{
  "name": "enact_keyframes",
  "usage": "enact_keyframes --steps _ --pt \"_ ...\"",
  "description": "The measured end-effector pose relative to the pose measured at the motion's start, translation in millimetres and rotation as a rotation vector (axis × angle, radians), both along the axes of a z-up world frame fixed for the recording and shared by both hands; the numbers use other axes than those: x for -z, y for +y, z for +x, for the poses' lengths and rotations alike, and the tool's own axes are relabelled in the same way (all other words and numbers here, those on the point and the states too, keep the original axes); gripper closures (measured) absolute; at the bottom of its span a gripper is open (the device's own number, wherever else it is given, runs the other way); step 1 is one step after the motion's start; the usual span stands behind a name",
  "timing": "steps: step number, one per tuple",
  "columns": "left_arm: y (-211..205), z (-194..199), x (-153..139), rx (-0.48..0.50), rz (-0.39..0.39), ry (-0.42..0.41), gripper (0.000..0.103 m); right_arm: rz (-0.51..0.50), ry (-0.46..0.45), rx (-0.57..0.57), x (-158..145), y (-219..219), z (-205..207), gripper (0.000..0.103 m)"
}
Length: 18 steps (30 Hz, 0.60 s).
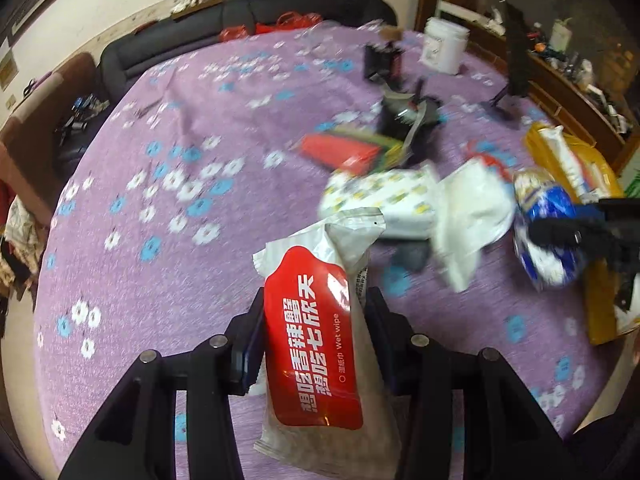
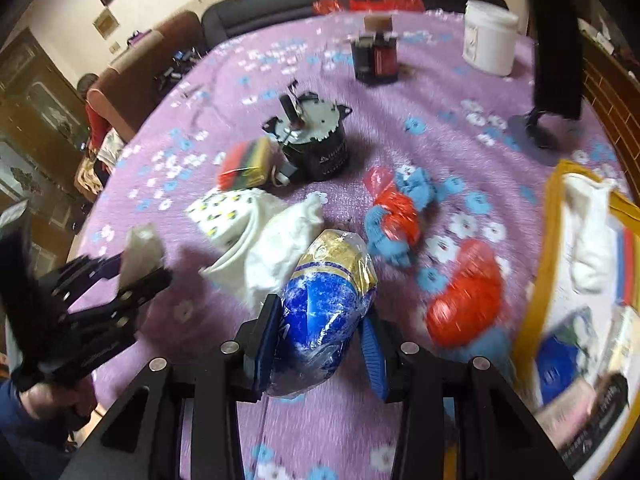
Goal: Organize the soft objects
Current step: 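Carry the wet wipes pack and blue foil bundle into the tray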
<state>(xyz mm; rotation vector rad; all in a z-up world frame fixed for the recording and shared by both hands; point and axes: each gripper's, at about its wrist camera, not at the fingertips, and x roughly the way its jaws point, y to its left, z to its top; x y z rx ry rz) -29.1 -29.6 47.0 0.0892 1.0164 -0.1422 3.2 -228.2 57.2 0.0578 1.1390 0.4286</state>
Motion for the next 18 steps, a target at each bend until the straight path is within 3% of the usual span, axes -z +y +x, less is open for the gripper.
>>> enact_keyframes --steps 6,18 --pt "-48 2 -21 0.113 -0.011 -0.070 0.058 0.011 -0.064 0.040 -15 -21 -24 0.061" --pt "-139 1 -34 0.321 0.106 -0.174 0.058 0.000 -0.110 0.192 -31 -84 -44 0.061"
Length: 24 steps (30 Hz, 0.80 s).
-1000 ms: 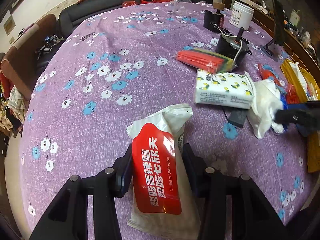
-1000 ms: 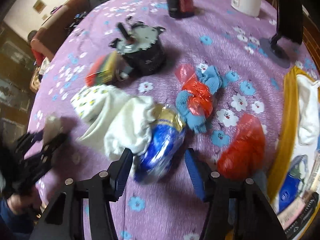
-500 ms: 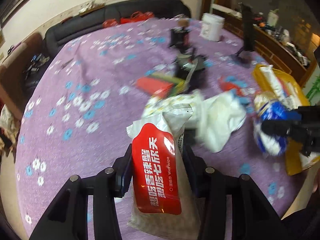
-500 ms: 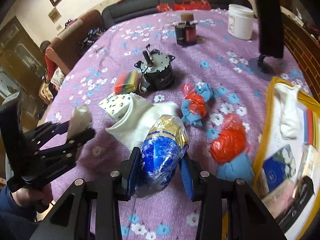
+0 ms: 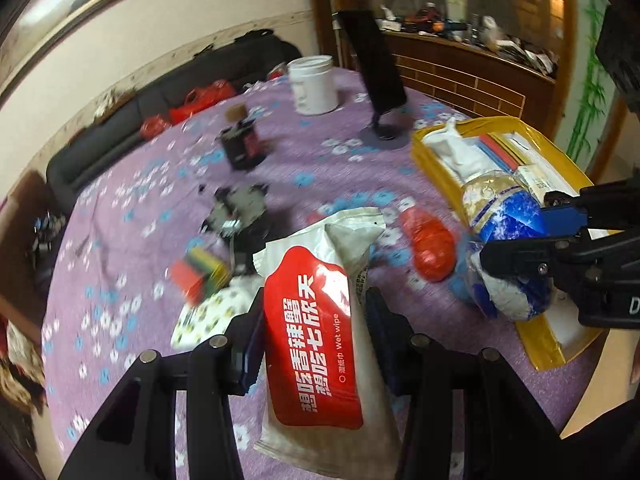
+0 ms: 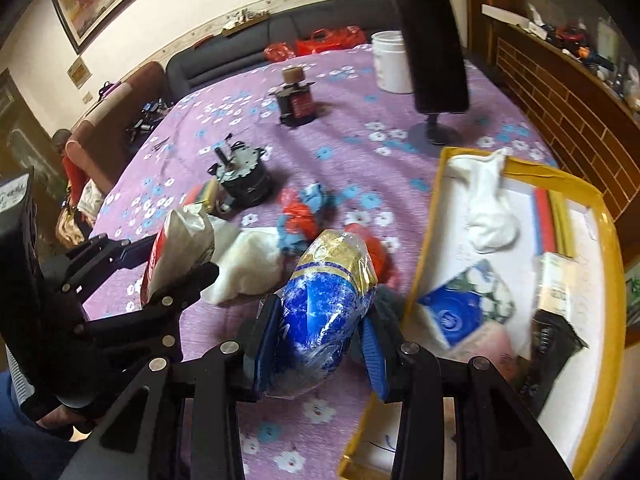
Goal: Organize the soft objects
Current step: 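Carry the wet wipes pack and blue foil bundle into the tray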
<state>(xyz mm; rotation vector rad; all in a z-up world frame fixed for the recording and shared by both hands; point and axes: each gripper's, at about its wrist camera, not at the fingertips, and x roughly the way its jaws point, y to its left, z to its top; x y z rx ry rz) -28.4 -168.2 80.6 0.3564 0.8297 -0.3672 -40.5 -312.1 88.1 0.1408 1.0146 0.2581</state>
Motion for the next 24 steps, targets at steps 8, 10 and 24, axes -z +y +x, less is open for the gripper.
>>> enact_keyframes --steps 8,10,24 --pt "-38 -2 -9 0.095 0.039 -0.055 0.058 0.005 -0.027 0.079 -9 -31 -10 0.061" --pt "-47 -4 -12 0.120 0.048 -0.070 0.058 0.006 -0.036 0.095 -12 -38 -12 0.061" --pt "-104 -12 -19 0.242 0.113 -0.119 0.058 0.034 -0.036 0.223 -12 -87 -26 0.061"
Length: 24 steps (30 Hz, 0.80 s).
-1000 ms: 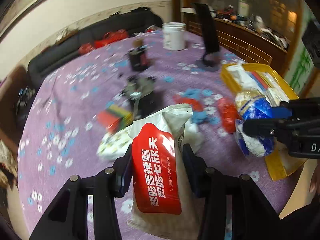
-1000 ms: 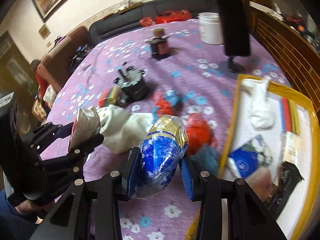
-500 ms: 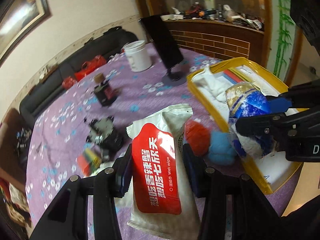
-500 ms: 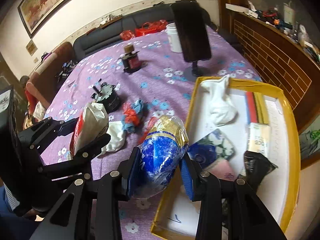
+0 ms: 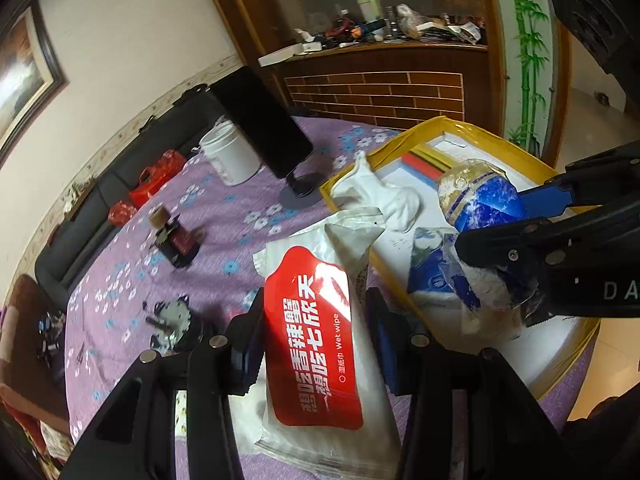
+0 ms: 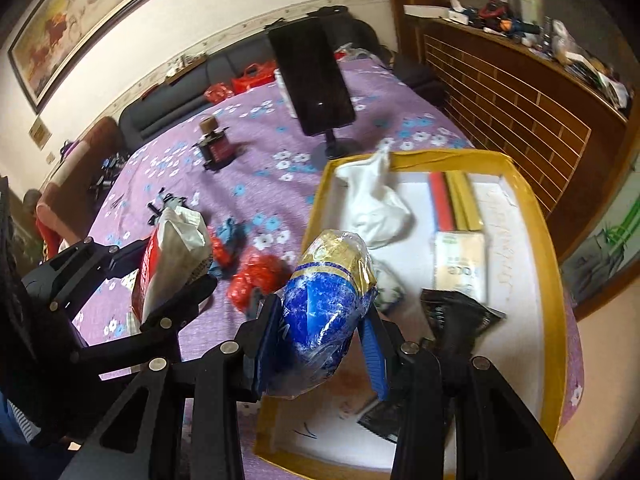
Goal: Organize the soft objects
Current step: 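Carry the wet wipes pack and blue foil bundle into the tray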
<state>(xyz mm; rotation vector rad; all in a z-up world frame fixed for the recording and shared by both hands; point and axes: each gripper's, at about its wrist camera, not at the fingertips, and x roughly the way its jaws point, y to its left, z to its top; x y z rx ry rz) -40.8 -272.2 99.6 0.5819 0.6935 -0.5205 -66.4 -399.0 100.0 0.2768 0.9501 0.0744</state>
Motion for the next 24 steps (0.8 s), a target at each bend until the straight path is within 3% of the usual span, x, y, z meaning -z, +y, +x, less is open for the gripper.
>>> enact_keyframes --steps 24 --pt "-90 -16 30 0.172 0.068 0.034 0.057 -0.013 0.106 0.204 27 -79 -19 0.061"
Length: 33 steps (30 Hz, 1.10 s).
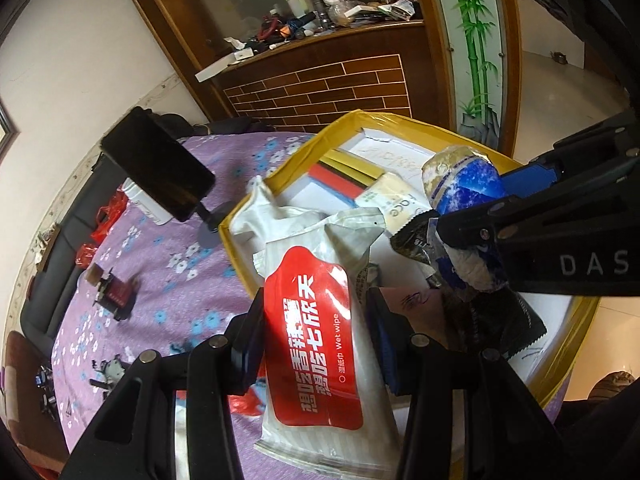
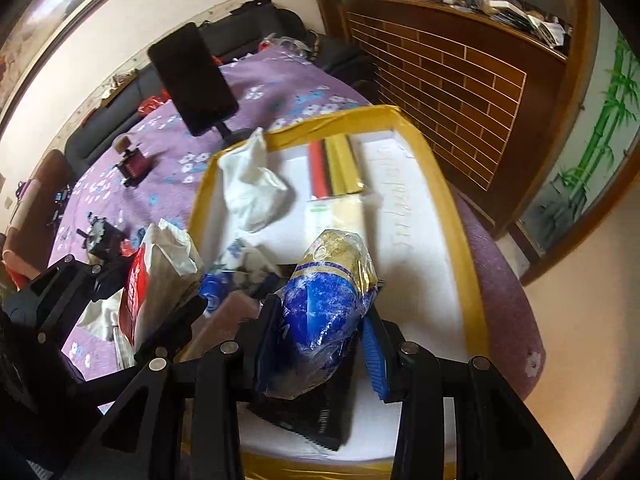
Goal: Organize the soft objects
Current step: 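Carry the wet wipes pack and blue foil bundle into the tray, then open both grippers to release the wet wipes and blue bundle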
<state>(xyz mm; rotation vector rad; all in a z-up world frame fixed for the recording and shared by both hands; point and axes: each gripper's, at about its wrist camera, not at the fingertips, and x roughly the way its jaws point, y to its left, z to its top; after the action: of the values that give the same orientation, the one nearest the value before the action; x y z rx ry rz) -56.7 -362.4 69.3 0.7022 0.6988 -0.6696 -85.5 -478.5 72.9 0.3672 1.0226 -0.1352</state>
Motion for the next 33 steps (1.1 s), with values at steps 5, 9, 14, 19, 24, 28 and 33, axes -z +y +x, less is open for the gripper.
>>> enact_keyframes --steps 5,9,14,19,24,28,33 --pt "-11 0 10 0.018 0.008 0.014 0.057 -0.009 0.020 0.011 7 -9 3 0.061" --pt "-17 -1 18 0.034 0.016 0.021 0.057 -0.017 0.022 0.013 10 -13 7 0.061" --pt "-21 1 24 0.041 0.019 0.026 0.057 -0.020 0.025 0.013 13 -20 16 0.061" --pt "-21 3 26 0.043 0.014 0.029 0.056 -0.028 0.018 0.012 13 -25 30 0.061" --pt "-20 2 26 0.054 0.011 0.022 0.056 -0.050 0.011 -0.004 12 -27 47 0.061" --pt "-20 1 27 0.060 0.008 0.021 0.056 -0.063 0.015 -0.011 15 -29 59 0.061" --pt "-21 -1 27 0.067 0.005 0.022 0.056 -0.072 0.036 -0.033 22 -28 69 0.061"
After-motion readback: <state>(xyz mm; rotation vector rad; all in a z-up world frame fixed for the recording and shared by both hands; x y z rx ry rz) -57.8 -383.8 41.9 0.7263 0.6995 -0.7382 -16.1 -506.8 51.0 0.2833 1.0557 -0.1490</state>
